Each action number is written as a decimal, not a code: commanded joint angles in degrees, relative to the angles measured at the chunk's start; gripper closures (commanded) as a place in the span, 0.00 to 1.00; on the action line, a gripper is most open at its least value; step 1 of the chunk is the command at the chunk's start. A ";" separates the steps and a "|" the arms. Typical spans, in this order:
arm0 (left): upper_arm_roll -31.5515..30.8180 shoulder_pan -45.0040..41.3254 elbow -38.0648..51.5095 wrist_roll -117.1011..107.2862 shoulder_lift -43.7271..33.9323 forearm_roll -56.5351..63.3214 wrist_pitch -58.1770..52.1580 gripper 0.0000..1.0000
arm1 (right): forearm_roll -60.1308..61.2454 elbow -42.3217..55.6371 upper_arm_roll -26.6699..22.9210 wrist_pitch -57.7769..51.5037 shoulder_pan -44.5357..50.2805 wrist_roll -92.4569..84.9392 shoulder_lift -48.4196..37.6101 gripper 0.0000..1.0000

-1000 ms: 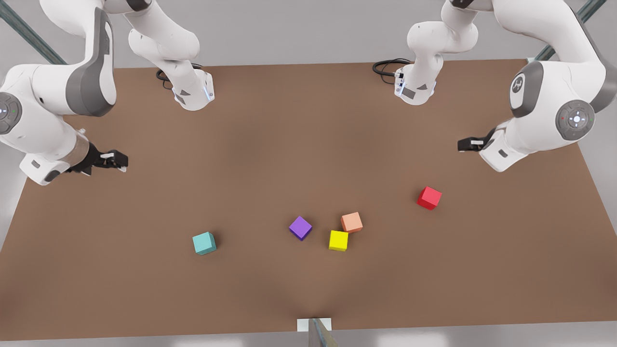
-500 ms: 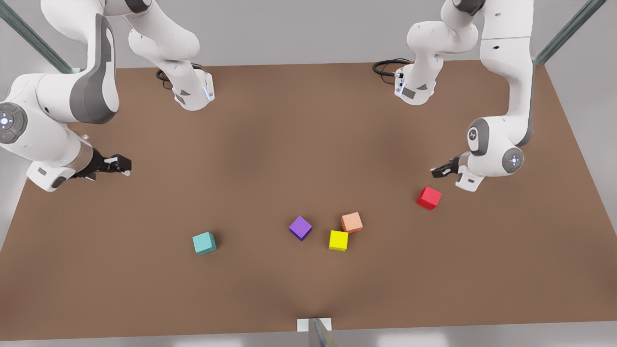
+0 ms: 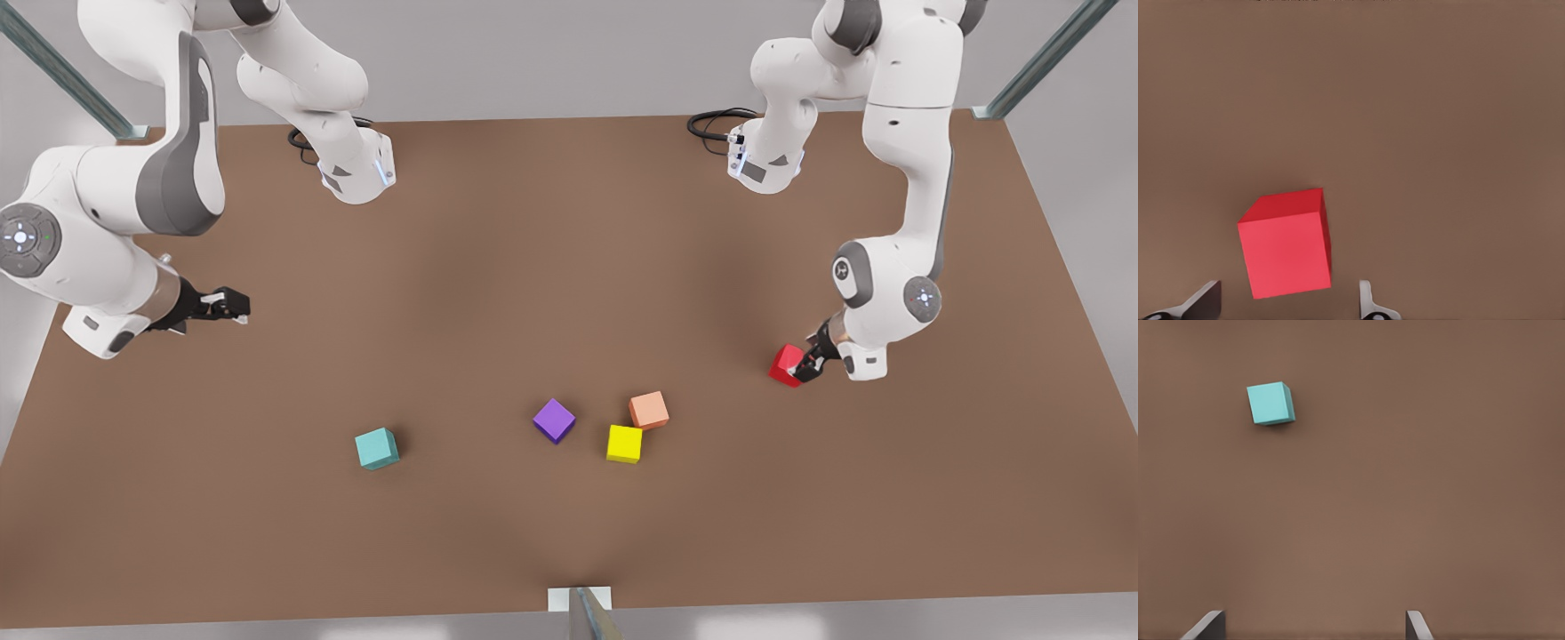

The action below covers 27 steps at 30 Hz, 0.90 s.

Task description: Pick up red wooden cube and pass to hand red wooden cube and place in blue wooden cube

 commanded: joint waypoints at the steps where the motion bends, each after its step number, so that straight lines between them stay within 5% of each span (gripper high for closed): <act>1: 0.02 0.08 0.41 -18.69 0.93 0.71 1.96 0.00 | 0.10 -0.01 0.02 0.04 0.05 -0.83 0.05 0.00; 27: -0.07 -0.45 0.59 -18.42 9.37 0.88 7.41 0.00 | 0.80 2.01 0.55 -2.60 0.49 -0.03 -1.35 0.00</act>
